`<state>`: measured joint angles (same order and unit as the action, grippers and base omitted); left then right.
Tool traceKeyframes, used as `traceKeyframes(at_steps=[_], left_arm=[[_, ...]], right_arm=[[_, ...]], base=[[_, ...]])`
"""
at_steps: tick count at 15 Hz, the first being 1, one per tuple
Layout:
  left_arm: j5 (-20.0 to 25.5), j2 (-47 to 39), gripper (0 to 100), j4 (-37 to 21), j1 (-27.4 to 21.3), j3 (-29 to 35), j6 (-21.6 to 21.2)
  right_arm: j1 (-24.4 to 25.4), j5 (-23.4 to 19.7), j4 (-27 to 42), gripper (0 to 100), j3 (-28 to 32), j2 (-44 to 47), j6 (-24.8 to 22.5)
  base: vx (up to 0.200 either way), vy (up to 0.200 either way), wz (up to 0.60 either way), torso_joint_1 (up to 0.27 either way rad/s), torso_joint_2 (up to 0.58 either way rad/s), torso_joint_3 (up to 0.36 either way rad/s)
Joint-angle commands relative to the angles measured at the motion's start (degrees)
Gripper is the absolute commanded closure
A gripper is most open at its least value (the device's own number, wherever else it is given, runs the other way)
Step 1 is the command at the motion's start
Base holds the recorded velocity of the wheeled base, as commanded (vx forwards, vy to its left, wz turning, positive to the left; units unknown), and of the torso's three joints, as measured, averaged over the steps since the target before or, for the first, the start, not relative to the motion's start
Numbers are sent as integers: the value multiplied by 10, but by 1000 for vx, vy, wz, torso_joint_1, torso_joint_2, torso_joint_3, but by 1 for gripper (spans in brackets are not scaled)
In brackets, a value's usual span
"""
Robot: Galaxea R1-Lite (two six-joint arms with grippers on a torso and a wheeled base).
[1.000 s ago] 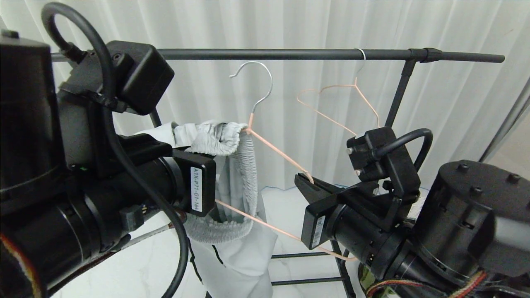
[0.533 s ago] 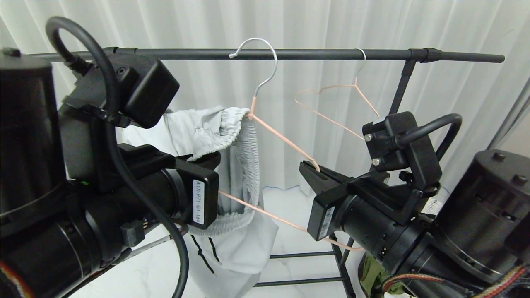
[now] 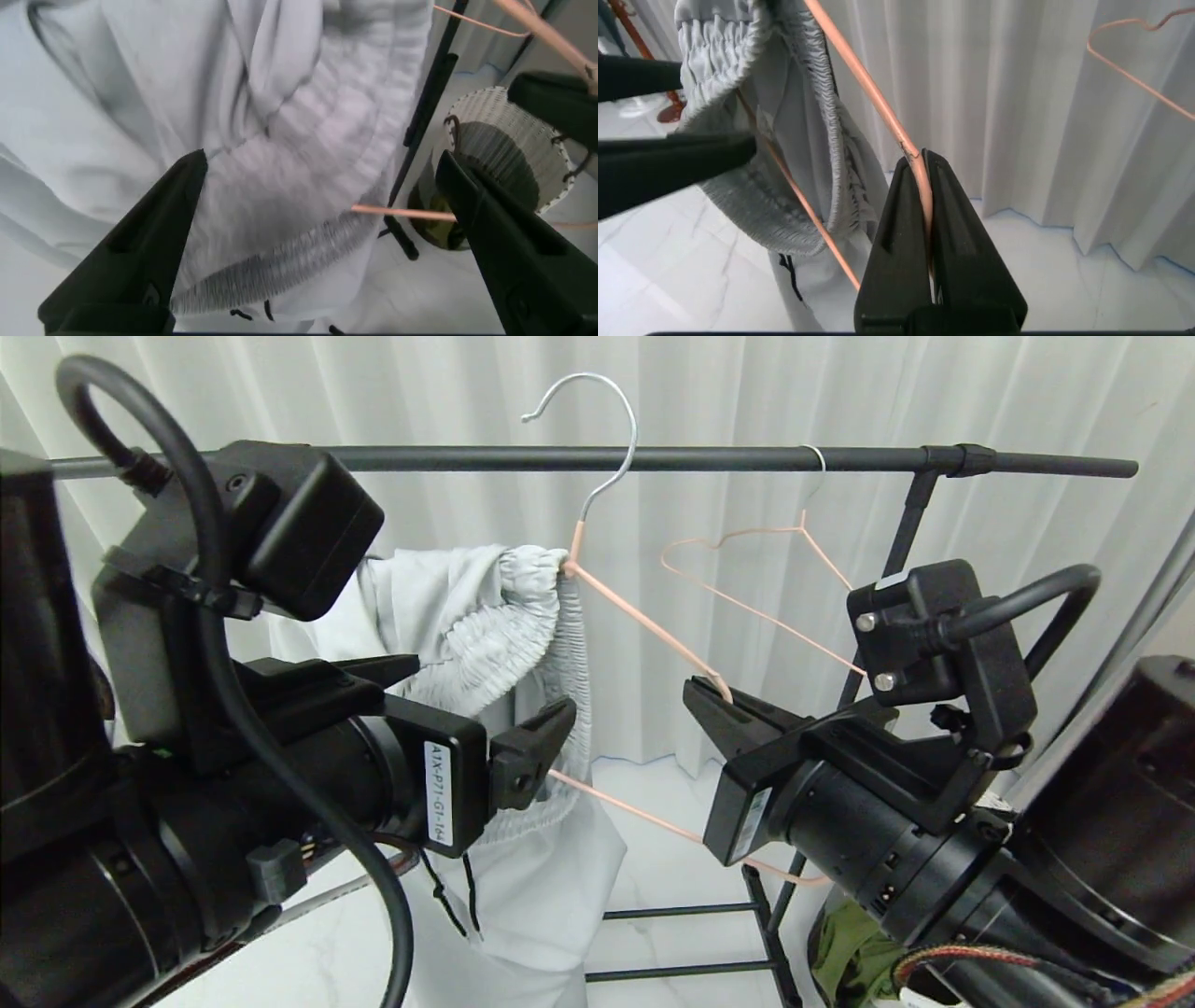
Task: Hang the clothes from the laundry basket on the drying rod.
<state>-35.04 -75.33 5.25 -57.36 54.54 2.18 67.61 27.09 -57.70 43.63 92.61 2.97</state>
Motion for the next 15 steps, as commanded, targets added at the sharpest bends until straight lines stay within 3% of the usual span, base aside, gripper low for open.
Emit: traceKeyframes(at_steps=[1, 5, 9, 11, 14, 15], left_arm=[[0, 15, 0, 0, -5, -11, 0], [-1, 54, 0, 0, -28, -37, -8], [15, 200, 0, 0, -28, -124, -148], [29, 235, 0, 0, -28, -137, -181], [52, 239, 0, -2, 32, -131, -201], [88, 231, 0, -1, 55, -124, -210]], right_arm=[[0, 0, -10, 100, -2, -9, -5], [0, 1, -46, 100, -18, -12, -41], [-5, -1, -57, 100, -85, -55, -69], [-8, -1, -57, 100, -102, -66, -75], [-8, -5, -57, 100, -133, -91, -101], [-8, -5, -57, 100, -142, -100, -110]], base=[[0, 0, 0, 0, 0, 0], [0, 0, 0, 0, 0, 0], [0, 0, 0, 0, 0, 0], [0, 0, 0, 0, 0, 0], [0, 0, 0, 0, 0, 0], [0, 0, 0, 0, 0, 0]])
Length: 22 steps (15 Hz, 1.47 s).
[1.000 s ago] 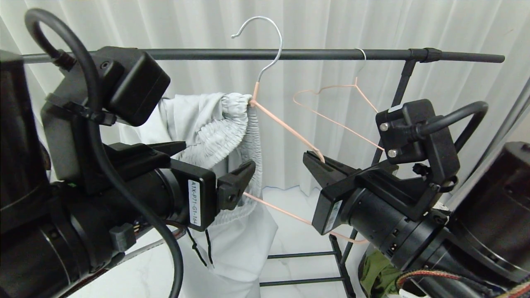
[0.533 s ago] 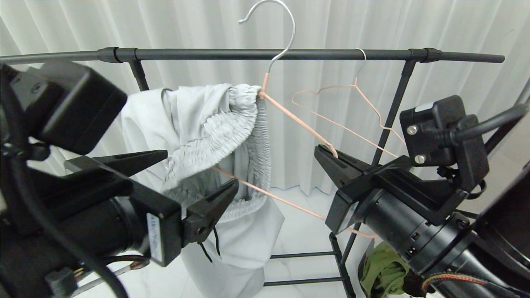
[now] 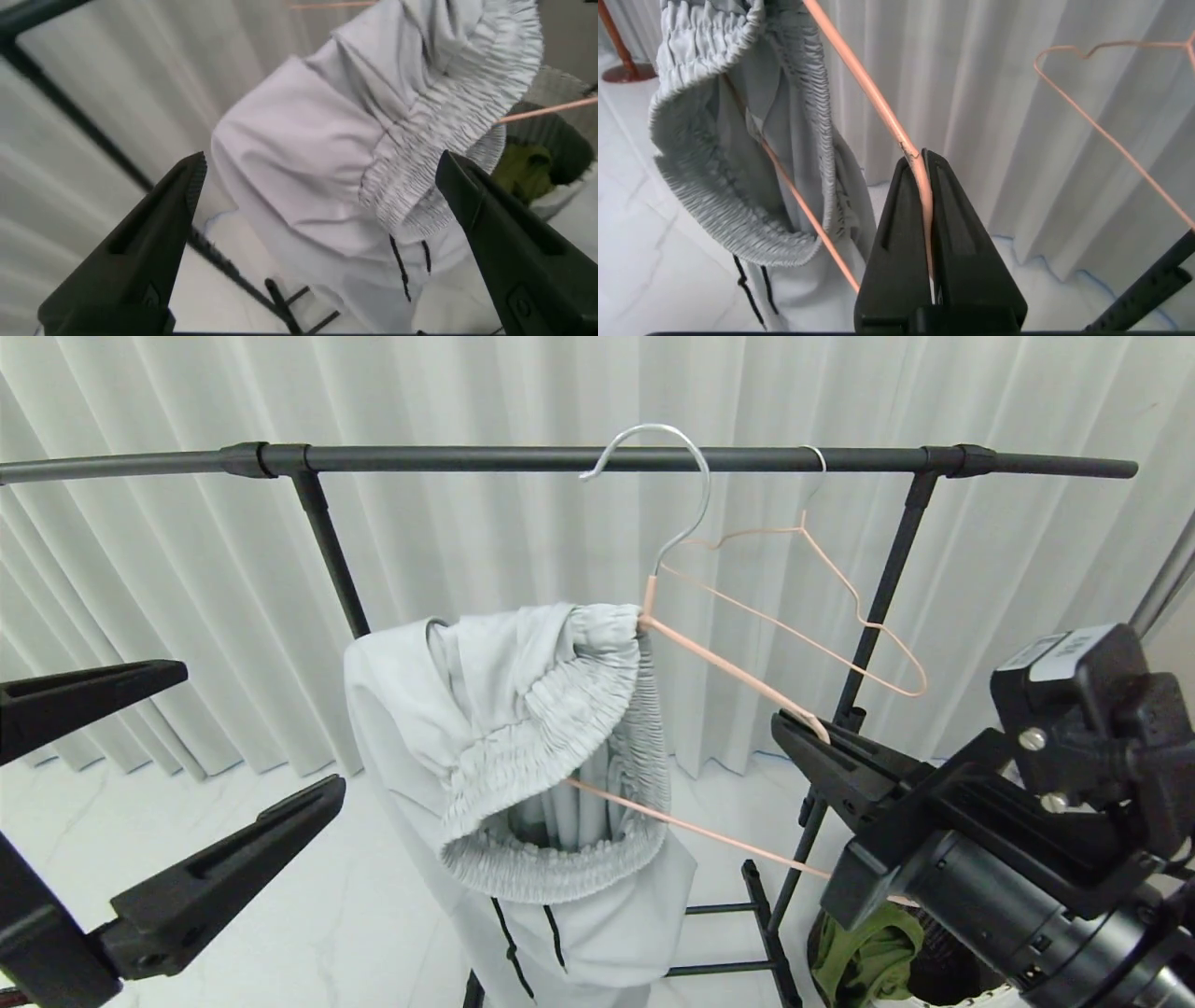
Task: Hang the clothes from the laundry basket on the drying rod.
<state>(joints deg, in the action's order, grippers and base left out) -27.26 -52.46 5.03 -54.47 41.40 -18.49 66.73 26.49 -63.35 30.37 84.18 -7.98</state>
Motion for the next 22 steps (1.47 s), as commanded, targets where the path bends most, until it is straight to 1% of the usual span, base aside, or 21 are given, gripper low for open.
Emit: traceKeyframes(at_steps=[1, 2, 3, 4, 5, 7, 8, 9, 11, 14, 16, 17, 19, 22], left_arm=[[53, -3, 0, 1, 52, 13, -25], [72, -6, 0, 1, 63, 14, -34], [131, -15, 0, 1, 96, 18, -51], [188, -28, 0, 1, 128, 23, -58], [221, -41, 0, 2, 147, 26, -66], [280, -68, 0, 2, 161, 42, -96], [304, -77, 0, 2, 161, 48, -100], [340, -92, 0, 2, 161, 53, -105], [383, -106, 0, 2, 161, 46, -111], [394, -137, 0, 2, 161, 41, -109], [422, -143, 0, 2, 160, 31, -108], [440, -156, 0, 2, 162, 25, -107], [440, -177, 0, 2, 162, 31, -106], [442, -184, 0, 2, 162, 29, -104]], right_arm=[[1, -7, 0, 100, -15, -29, -13], [1, -14, 0, 100, -18, -35, -18], [1, -29, 0, 100, -33, -49, -26], [1, -33, 0, 100, -50, -57, -34], [2, -33, 0, 100, -61, -60, -38], [9, -34, 0, 100, -69, -64, -47], [15, -34, 0, 100, -69, -64, -49], [19, -35, 0, 100, -73, -63, -53], [20, -43, -1, 100, -87, -65, -67], [31, -44, 0, 100, -97, -74, -81], [37, -44, -1, 100, -98, -76, -92], [50, -44, -1, 100, -98, -76, -95], [61, -44, -1, 100, -99, -76, -106], [67, -44, -1, 100, -99, -76, -114]], base=[[0, 0, 0, 0, 0, 0], [0, 0, 0, 0, 0, 0], [0, 0, 0, 0, 0, 0], [0, 0, 0, 0, 0, 0], [0, 0, 0, 0, 0, 0], [0, 0, 0, 0, 0, 0], [0, 0, 0, 0, 0, 0], [0, 0, 0, 0, 0, 0], [0, 0, 0, 0, 0, 0], [0, 0, 0, 0, 0, 0], [0, 0, 0, 0, 0, 0], [0, 0, 0, 0, 0, 0], [0, 0, 0, 0, 0, 0], [0, 0, 0, 0, 0, 0]])
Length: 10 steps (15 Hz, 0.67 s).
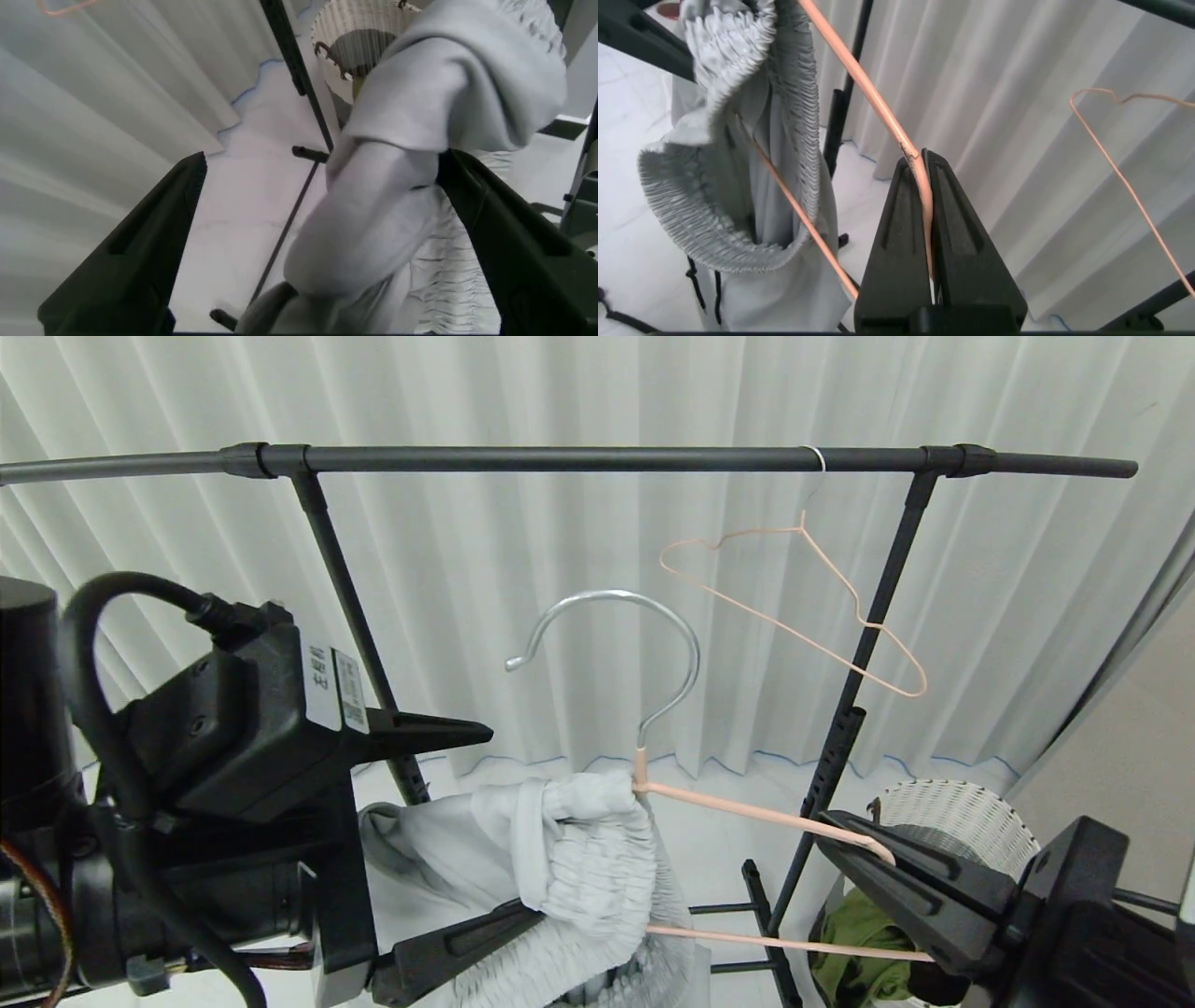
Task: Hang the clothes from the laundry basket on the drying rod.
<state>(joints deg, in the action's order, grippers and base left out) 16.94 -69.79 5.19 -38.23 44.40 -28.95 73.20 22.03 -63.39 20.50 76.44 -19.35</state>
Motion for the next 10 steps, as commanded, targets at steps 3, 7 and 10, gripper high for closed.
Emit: traceKeyframes(at_steps=[3, 7, 10], left_arm=[[6, -18, 100, 0, 0, -3, 0], [9, -17, 100, 0, -1, -11, -1], [9, -13, 100, 0, -1, -15, -3]], right_arm=[[8, -1, -1, 100, 1, 0, -5], [9, 0, -2, 100, 4, 1, -5], [8, 0, -3, 100, 4, 1, -6]], base=[[0, 0, 0, 0, 0, 0], [0, 0, 0, 0, 0, 0], [0, 0, 0, 0, 0, 0]])
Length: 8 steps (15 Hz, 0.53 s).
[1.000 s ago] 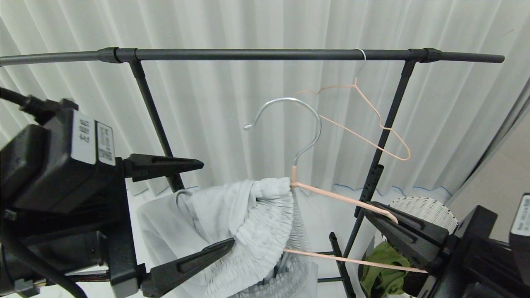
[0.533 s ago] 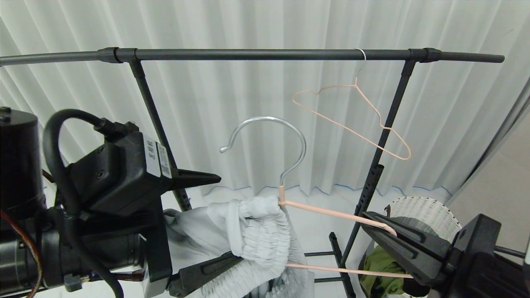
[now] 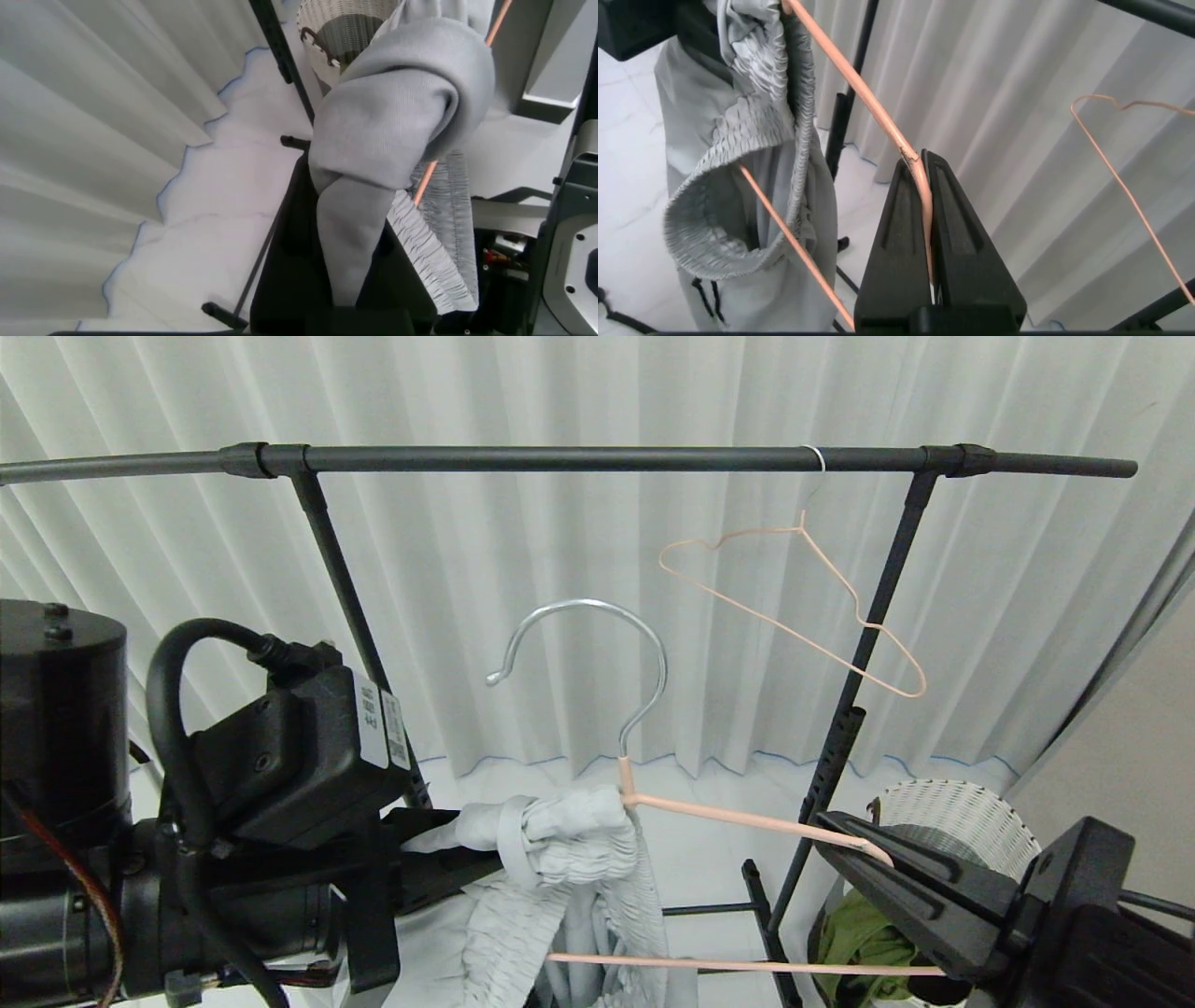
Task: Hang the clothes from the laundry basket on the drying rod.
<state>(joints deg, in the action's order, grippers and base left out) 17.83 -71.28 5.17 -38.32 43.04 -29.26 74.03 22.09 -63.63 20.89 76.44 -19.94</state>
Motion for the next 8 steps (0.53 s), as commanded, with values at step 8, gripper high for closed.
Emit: traceKeyframes(at_steps=[8], left_arm=[[-6, -12, 100, 18, 42, 3, -3]], right_arm=[[-58, 1, -1, 100, 30, 42, 25]], base=[[0, 0, 0, 0, 0, 0]])
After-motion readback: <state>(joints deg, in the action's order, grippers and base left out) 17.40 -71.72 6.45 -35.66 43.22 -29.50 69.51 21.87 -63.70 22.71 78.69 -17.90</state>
